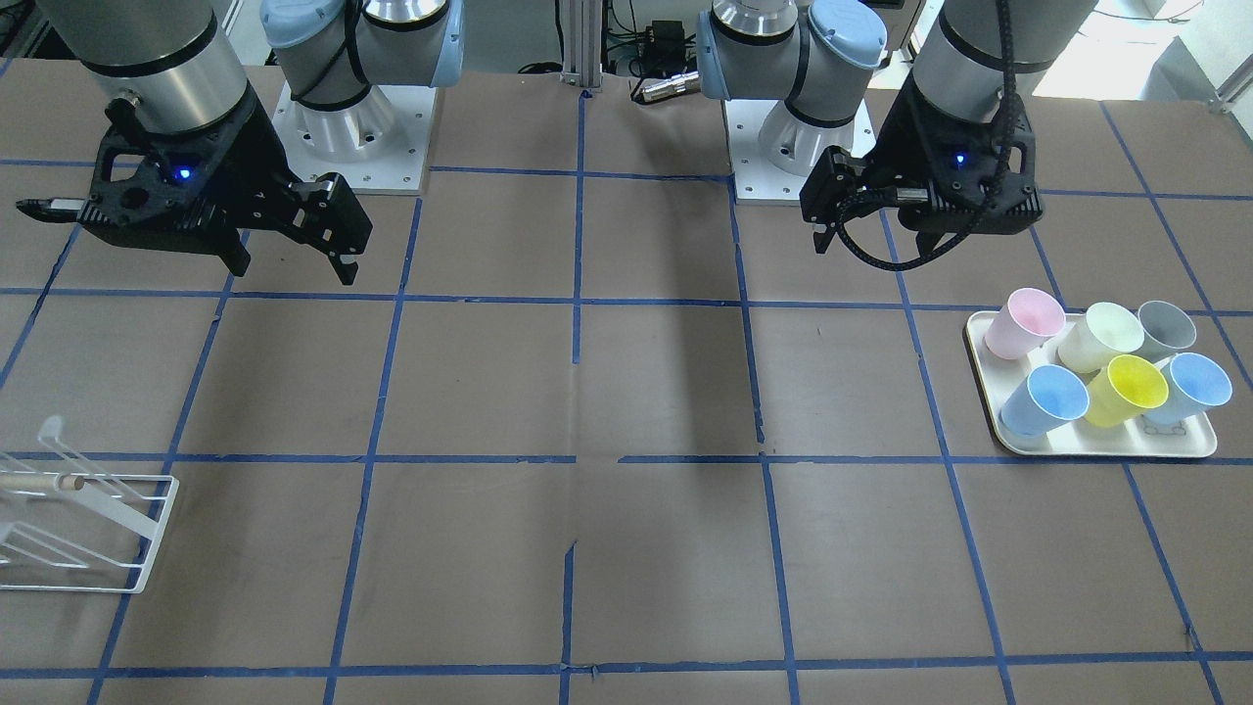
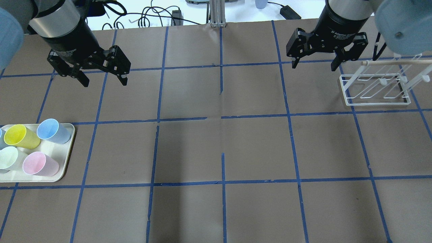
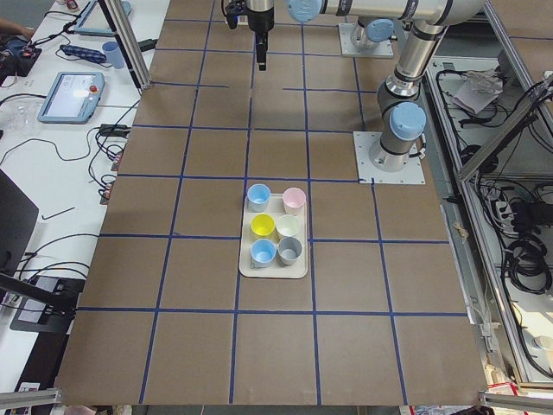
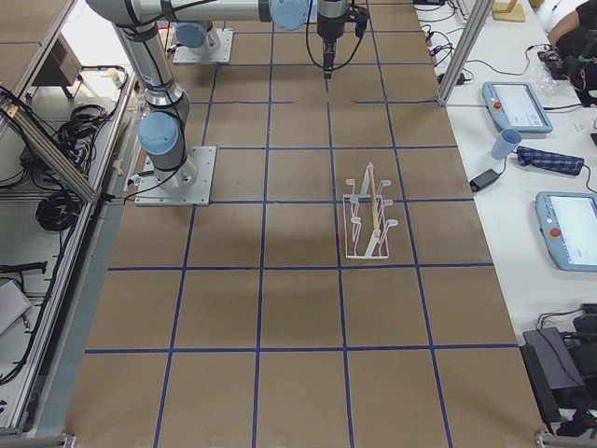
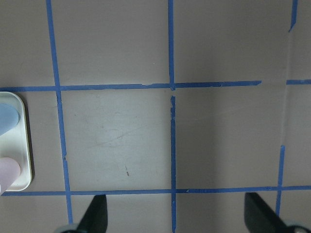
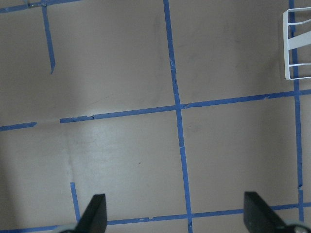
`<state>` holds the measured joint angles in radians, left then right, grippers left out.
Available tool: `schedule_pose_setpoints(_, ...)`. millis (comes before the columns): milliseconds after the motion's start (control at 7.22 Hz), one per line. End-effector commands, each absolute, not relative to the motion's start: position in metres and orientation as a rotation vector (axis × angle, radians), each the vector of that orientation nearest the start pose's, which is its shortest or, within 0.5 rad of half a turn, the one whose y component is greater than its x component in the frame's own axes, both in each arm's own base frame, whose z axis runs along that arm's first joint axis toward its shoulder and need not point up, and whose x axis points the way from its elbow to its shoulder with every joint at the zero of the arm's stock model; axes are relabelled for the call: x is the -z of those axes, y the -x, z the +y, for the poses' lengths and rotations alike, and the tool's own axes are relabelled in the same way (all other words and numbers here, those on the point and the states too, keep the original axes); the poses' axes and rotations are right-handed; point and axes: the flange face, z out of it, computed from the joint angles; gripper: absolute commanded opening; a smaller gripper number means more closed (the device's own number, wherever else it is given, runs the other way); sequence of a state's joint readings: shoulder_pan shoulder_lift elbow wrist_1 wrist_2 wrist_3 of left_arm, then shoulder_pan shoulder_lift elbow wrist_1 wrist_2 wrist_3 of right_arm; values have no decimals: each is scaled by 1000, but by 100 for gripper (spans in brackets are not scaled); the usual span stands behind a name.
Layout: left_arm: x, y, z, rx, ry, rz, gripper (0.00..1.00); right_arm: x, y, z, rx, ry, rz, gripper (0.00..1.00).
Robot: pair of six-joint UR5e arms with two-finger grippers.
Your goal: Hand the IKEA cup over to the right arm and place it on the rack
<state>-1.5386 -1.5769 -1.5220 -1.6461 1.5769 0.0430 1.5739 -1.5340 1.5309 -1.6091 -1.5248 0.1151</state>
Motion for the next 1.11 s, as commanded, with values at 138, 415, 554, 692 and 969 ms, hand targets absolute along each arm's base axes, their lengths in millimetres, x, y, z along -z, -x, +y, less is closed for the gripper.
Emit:
schedule_pose_setpoints(138, -502, 117, -495, -51, -19, 3136, 100, -494, -139, -511, 62, -172, 3088, 100)
schedule_pose_setpoints(415, -506, 114, -489, -39, -19, 3133, 100, -494, -139, -511, 62, -172, 3088, 100)
schedule_pose_setpoints(554, -509, 103, -490, -34, 12, 3133, 100, -494, -139, -511, 62, -172, 3088, 100)
schedule_pose_setpoints(692, -509, 65, -492, -47, 12, 3139, 100, -495, -139, -511, 64, -171, 3088, 100)
schedule_pose_setpoints(969, -509, -26, -493, -46, -31, 3145, 100, -495, -139, -511, 64, -171, 3088, 100)
